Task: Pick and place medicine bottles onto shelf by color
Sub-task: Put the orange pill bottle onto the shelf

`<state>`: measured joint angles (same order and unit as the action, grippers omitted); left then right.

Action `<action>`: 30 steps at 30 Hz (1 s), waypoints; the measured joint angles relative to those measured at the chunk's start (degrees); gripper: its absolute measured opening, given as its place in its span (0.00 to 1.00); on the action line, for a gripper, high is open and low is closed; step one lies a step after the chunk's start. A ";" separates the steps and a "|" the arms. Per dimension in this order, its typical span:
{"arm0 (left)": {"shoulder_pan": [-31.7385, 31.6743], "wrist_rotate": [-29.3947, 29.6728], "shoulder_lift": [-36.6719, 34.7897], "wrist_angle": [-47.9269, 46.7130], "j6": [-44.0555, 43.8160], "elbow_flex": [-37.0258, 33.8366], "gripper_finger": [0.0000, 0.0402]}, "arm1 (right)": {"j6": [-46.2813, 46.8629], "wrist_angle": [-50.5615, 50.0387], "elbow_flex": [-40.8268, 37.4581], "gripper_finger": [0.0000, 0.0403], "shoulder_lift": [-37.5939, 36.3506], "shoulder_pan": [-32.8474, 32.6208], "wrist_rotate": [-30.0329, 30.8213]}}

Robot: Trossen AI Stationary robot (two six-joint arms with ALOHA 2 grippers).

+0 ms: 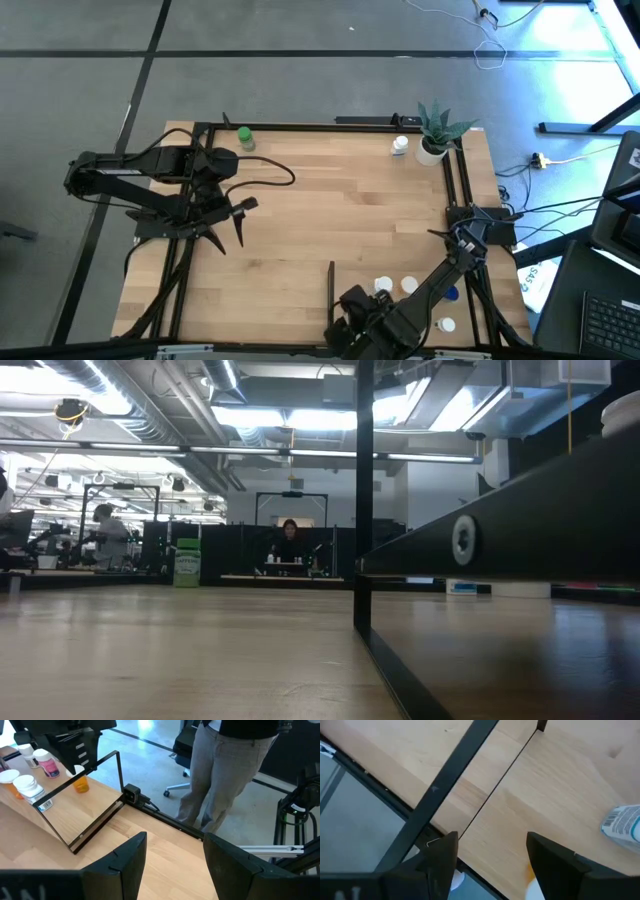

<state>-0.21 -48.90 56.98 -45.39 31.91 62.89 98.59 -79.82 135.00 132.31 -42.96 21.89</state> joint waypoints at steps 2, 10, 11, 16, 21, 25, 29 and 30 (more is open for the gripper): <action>-0.02 0.01 0.02 0.00 0.12 0.00 0.47 | 0.61 -0.21 -0.02 0.59 0.02 0.00 -0.02; 0.00 0.00 0.01 0.00 0.15 0.00 0.47 | 6.16 3.03 -2.76 0.59 0.06 0.00 -1.48; 0.00 0.00 0.02 0.00 0.15 0.00 0.47 | 6.16 3.96 -3.30 0.59 0.02 0.00 -1.72; 0.00 0.02 0.02 0.00 0.17 0.00 0.47 | 6.31 9.32 -6.51 0.59 0.13 0.00 -6.40; 0.00 0.02 -0.01 0.00 0.17 0.00 0.47 | 6.79 10.46 -8.72 0.59 0.13 -0.02 -9.57; 0.00 0.00 -0.01 0.00 0.12 0.00 0.47 | 6.79 10.25 -8.74 0.59 0.15 -0.01 -9.70; -0.02 0.01 0.02 0.00 0.12 0.00 0.47 | 7.72 8.66 -8.74 0.59 0.15 0.00 -9.88; -0.02 0.02 0.02 0.00 0.10 0.00 0.47 | 8.21 8.14 -8.74 0.59 0.15 0.00 -10.25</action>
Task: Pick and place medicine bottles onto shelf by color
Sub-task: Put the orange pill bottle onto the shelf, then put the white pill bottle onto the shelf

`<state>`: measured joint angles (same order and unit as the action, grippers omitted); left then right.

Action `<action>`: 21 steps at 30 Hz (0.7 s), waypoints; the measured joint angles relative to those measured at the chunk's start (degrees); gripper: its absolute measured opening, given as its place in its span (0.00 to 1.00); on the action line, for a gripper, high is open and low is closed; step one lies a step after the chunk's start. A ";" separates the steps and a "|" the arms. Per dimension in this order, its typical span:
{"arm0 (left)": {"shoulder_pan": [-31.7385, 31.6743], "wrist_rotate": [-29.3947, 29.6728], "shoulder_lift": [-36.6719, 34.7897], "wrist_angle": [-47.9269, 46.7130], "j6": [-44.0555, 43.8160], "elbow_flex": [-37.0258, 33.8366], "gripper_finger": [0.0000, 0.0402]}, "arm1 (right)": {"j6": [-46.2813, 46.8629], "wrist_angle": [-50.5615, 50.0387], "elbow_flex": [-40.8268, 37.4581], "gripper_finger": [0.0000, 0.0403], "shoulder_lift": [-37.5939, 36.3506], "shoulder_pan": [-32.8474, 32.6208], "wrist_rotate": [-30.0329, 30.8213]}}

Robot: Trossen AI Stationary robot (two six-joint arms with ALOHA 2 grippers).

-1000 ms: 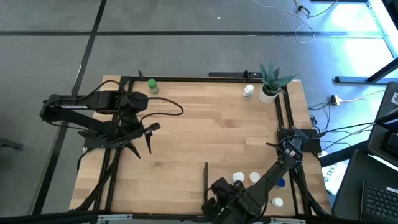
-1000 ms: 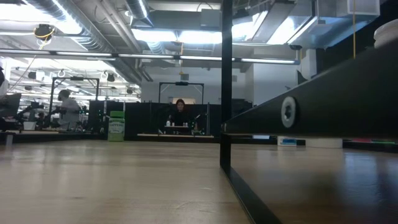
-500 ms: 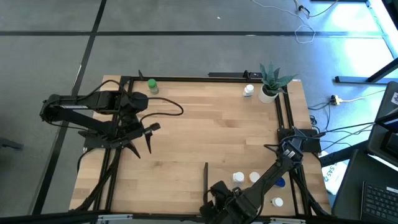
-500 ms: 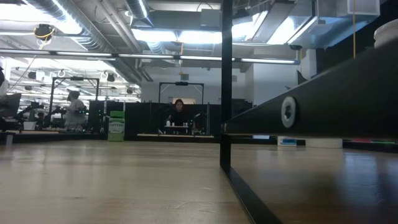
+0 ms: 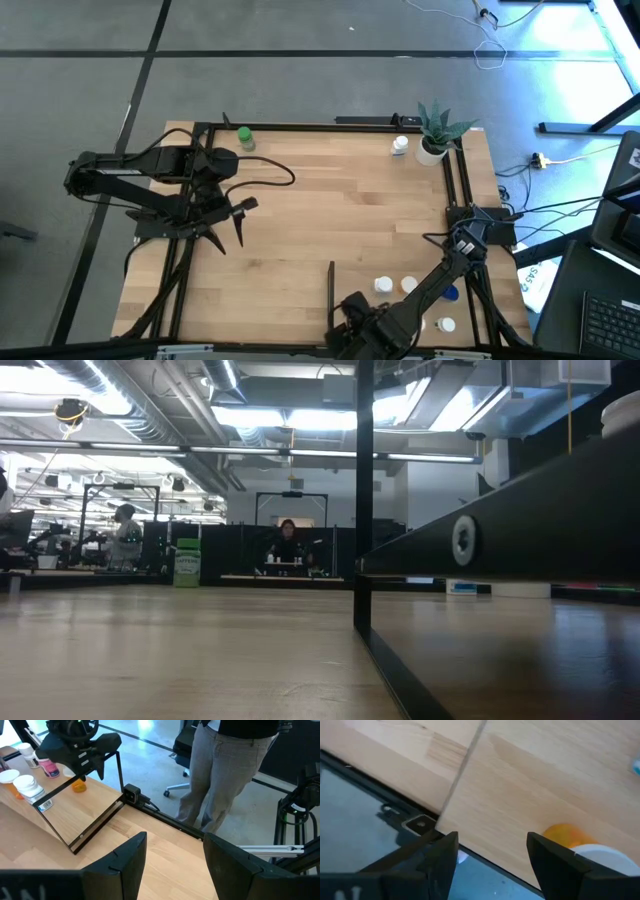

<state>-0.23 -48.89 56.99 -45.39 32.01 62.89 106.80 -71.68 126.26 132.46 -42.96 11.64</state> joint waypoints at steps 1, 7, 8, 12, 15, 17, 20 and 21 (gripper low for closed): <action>0.00 -0.02 0.00 0.00 0.00 0.00 0.47 | 0.63 -0.65 0.00 0.59 0.00 0.00 -0.71; 0.02 0.00 -0.01 0.00 0.02 0.00 0.47 | 0.96 -2.24 0.00 0.59 0.00 0.00 -3.09; 0.00 0.00 0.00 0.00 0.01 0.00 0.47 | 0.96 -2.41 0.00 0.59 0.00 -0.01 -3.32; 0.01 0.00 0.00 0.00 0.00 0.00 0.47 | 1.14 -3.93 0.00 0.59 0.00 0.00 -3.85; 0.01 0.00 -0.01 0.00 -0.04 0.00 0.47 | 1.16 -4.36 0.00 0.59 0.00 0.00 -3.83; 0.00 -0.02 0.00 0.00 -0.05 0.00 0.47 | 1.15 -4.32 0.00 0.59 0.00 -0.01 -3.82; 0.02 0.04 -0.02 0.00 -0.30 0.00 0.47 | 0.96 -4.24 0.56 0.59 0.00 0.00 -3.60; 0.02 0.35 -0.01 0.00 -0.62 0.00 0.47 | 0.92 -4.24 1.04 0.59 0.00 -0.02 -2.69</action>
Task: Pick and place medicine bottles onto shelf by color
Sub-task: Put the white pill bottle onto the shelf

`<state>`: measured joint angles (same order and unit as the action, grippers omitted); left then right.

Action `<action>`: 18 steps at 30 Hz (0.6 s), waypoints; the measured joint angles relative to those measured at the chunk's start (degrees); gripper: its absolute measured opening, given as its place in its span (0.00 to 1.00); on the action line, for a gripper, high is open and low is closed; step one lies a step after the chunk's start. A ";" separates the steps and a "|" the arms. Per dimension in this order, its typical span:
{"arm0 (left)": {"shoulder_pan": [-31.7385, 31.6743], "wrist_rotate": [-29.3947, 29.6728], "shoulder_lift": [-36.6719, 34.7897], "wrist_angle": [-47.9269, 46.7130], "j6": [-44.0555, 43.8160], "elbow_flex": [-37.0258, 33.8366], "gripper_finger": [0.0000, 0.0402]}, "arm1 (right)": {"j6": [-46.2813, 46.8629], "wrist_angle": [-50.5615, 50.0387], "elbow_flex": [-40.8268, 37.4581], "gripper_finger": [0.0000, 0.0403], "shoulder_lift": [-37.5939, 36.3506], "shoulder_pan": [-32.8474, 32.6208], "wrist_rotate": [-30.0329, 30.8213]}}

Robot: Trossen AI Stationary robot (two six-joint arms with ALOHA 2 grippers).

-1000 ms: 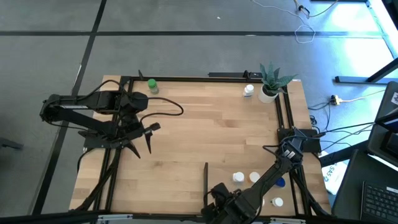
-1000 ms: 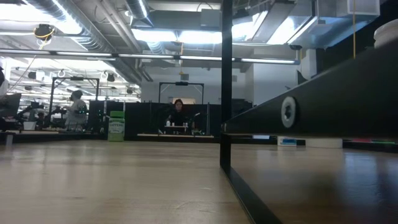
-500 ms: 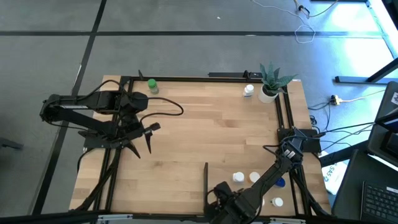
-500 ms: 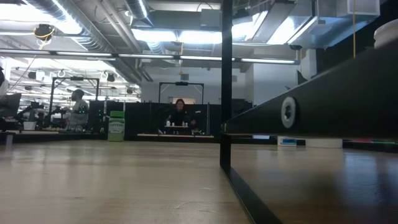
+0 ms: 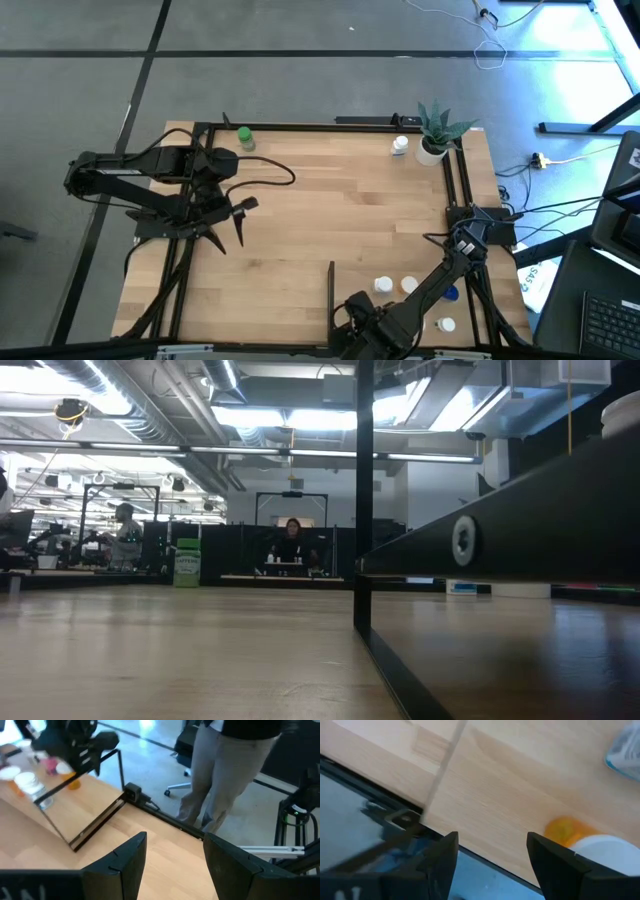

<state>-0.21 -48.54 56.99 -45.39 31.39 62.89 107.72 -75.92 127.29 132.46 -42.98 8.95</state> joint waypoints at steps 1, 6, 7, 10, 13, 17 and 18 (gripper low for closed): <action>-0.02 0.74 -0.01 0.00 -0.95 0.00 0.47 | -0.02 -0.02 0.58 0.59 0.00 -0.02 1.21; -0.04 8.40 0.01 0.00 -8.34 0.00 0.47 | -1.60 -4.20 5.88 0.59 0.00 -0.09 7.50; -0.16 9.79 0.01 0.02 -10.36 0.00 0.47 | -2.01 -5.78 7.17 0.59 0.00 -0.09 7.76; -1.59 12.55 -0.01 0.05 -18.81 0.00 0.47 | -4.46 -7.76 6.80 0.59 -1.68 0.39 7.90; -4.18 13.51 0.01 0.47 -25.94 0.00 0.47 | -7.37 -11.59 7.26 0.59 -3.75 1.21 8.44; -8.47 13.54 -0.02 2.16 -29.71 0.00 0.47 | -12.17 -14.35 7.33 0.59 -7.53 2.28 9.96; -9.69 13.56 0.01 2.26 -29.88 0.00 0.47 | -14.47 -14.20 7.31 0.59 -8.64 2.63 10.51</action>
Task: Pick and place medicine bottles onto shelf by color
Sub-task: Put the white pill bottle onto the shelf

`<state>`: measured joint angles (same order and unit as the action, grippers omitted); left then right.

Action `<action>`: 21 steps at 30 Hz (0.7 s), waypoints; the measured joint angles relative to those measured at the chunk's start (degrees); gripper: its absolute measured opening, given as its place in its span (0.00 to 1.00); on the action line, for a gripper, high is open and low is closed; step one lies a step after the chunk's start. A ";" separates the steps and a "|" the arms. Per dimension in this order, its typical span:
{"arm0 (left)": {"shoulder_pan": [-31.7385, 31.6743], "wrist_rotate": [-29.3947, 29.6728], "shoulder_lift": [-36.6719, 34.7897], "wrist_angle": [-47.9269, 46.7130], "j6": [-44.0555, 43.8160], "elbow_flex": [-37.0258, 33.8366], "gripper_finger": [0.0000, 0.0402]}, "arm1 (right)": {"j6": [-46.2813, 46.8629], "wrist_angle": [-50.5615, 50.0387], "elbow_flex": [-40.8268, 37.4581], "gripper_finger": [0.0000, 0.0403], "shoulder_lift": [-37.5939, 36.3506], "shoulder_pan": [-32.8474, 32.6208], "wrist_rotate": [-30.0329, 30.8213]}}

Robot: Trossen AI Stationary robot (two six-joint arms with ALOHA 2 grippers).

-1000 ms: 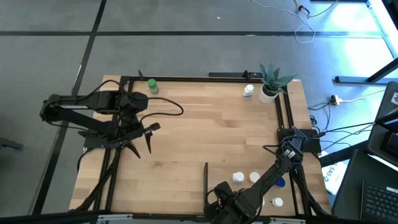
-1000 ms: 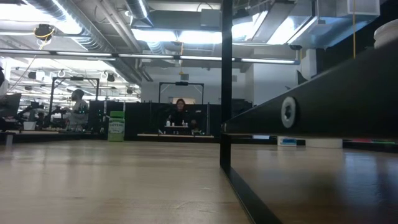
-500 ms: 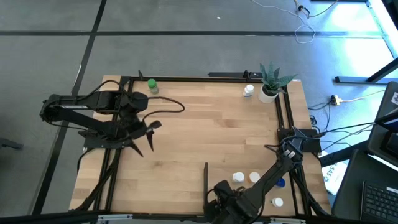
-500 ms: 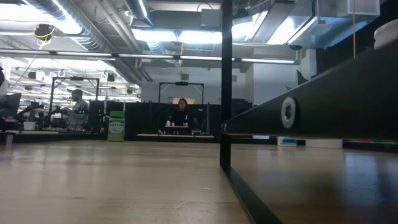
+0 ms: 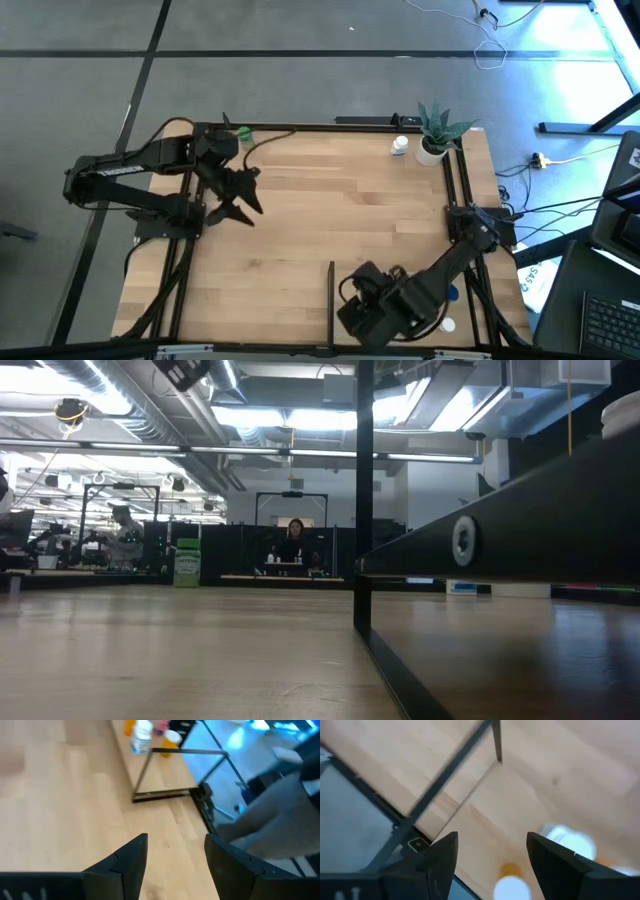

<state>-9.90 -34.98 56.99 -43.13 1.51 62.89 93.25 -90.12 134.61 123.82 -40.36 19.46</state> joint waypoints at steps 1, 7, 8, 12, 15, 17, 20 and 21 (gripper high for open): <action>-1.16 0.00 0.00 0.04 -0.34 -0.02 0.47 | -2.34 0.04 -0.01 0.59 -1.13 0.35 0.66; -7.52 0.01 0.34 0.20 -1.00 -0.02 0.47 | -16.27 0.06 -0.04 0.59 -9.05 3.61 6.62; -8.19 0.05 0.49 0.19 -0.65 -0.03 0.47 | -19.14 0.10 -0.04 0.59 -10.45 4.31 6.96; -10.39 0.87 0.37 0.61 3.61 -0.04 0.47 | -29.84 0.15 -0.04 0.59 -15.90 7.95 8.75; -11.03 3.78 0.40 0.59 7.60 -0.04 0.47 | -36.78 0.12 -0.04 0.59 -19.55 11.62 9.00; -11.09 5.15 0.41 0.59 7.96 -0.04 0.47 | -41.73 0.10 -0.04 0.59 -21.26 13.94 10.08; -11.08 6.31 0.39 0.64 8.12 -0.04 0.47 | -50.52 0.10 -0.04 0.59 -22.90 17.16 10.15; -11.08 6.71 0.40 0.75 8.12 -0.04 0.47 | -53.48 0.10 -0.04 0.59 -23.22 18.21 10.14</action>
<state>-20.97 -28.27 57.39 -42.38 9.63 62.85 39.77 -90.02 134.56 100.61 -22.14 29.61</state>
